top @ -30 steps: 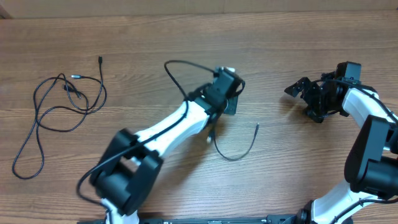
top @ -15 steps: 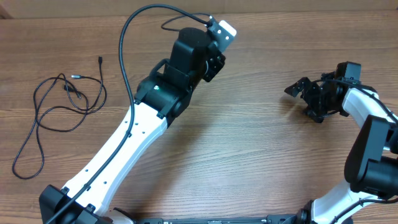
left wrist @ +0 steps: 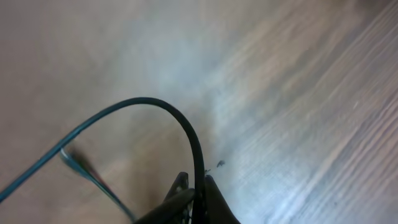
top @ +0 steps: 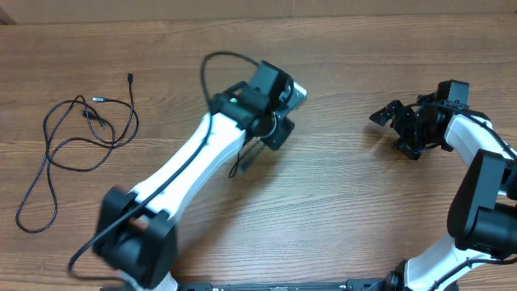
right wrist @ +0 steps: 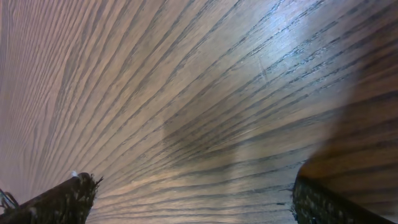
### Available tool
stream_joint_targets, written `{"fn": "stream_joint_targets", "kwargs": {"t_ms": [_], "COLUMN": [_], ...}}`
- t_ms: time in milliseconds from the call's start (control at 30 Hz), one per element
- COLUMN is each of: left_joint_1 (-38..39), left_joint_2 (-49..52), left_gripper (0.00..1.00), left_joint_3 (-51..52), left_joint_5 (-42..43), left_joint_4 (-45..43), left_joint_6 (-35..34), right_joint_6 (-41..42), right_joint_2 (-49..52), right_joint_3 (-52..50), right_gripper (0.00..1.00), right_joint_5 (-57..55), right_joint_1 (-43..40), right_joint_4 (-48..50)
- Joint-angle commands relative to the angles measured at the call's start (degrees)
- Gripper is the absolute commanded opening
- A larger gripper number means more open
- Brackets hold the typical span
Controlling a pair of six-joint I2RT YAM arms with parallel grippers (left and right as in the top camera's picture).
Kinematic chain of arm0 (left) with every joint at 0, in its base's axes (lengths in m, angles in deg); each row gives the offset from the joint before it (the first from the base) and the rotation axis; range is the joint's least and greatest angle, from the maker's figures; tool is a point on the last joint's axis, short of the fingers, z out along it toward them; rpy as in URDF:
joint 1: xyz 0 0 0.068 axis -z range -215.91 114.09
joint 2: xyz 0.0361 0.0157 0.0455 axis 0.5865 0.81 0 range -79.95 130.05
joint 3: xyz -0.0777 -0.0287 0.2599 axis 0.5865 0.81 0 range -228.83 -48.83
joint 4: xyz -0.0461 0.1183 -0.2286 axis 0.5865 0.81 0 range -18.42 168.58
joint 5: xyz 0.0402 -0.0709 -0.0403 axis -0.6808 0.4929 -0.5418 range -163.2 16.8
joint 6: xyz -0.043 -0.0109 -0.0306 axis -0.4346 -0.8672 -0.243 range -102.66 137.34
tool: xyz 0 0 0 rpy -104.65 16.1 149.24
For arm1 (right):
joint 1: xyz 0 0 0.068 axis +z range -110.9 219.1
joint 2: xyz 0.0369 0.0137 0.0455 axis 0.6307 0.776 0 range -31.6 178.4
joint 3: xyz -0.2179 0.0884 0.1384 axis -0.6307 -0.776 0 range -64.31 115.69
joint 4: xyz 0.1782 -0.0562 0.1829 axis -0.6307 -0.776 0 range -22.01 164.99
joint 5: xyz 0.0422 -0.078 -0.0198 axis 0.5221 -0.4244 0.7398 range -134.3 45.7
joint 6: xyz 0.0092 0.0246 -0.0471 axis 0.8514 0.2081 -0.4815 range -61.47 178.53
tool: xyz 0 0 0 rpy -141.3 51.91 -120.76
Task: Untangle cables
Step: 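Lower the left gripper and lay the cable back down at center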
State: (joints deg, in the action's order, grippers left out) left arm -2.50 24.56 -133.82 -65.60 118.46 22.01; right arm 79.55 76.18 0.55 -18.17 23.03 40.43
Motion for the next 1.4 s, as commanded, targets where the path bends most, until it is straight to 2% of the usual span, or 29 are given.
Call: {"fn": "stream_joint_targets", "kwargs": {"t_ms": [0,167,200,267,367,433,500,700,833,1167,1367], "left_joint_1": [0.74,0.52,0.31,-0.09,-0.24,-0.24,-0.22,-0.07,-0.04,0.09,0.02], "left_joint_2": [4.35,5.16,4.72,3.98,3.56,3.56,3.56,3.58,3.56,3.56,3.78], "left_gripper": [0.04,0.1,0.15,0.34,0.47,0.68,1.0,1.0,1.0,1.0,1.0], "left_joint_3": [-0.33,-0.74,-1.33,-2.91,-6.25,-7.72,-8.09,-8.13,-8.96,-23.34,-22.25], "left_joint_5": [4.39,8.39,9.46,11.3,11.72,11.67,11.45,8.57,3.82,4.17,-1.27], "left_joint_4": [3.02,7.02,7.43,8.85,12.44,14.49,15.32,16.96,17.33,28.17,26.23], "left_joint_6": [-5.35,-5.35,-5.35,-5.4,-5.38,-5.38,-5.33,-5.62,-8.57,-8.79,-9.2], "right_joint_6": [0.2,0.2,0.2,0.2,0.2,0.2,0.2,0.2,0.2,0.2,0.2], "right_joint_2": [0.66,0.66,0.66,0.66,0.66,0.66,0.66,0.66,0.66,0.66,0.66], "right_joint_3": [-0.63,-0.63,-0.63,-0.63,-0.63,-0.63,-0.63,-0.63,-0.63,-0.63,-0.63], "right_gripper": [1.0,1.0,1.0,1.0,1.0,1.0,1.0,1.0,1.0,1.0,1.0], "right_joint_5": [-0.59,-0.59,-0.59,-0.59,-0.59,-0.59,-0.59,-0.57,-0.59,-0.59,-0.59], "right_joint_1": [-0.17,-0.17,-0.17,-0.17,-0.17,-0.17,-0.17,-0.17,-0.17,-0.17,-0.17], "right_joint_4": [0.02,0.02,0.02,0.02,0.02,0.02,0.02,0.02,0.02,0.02,0.02]}}
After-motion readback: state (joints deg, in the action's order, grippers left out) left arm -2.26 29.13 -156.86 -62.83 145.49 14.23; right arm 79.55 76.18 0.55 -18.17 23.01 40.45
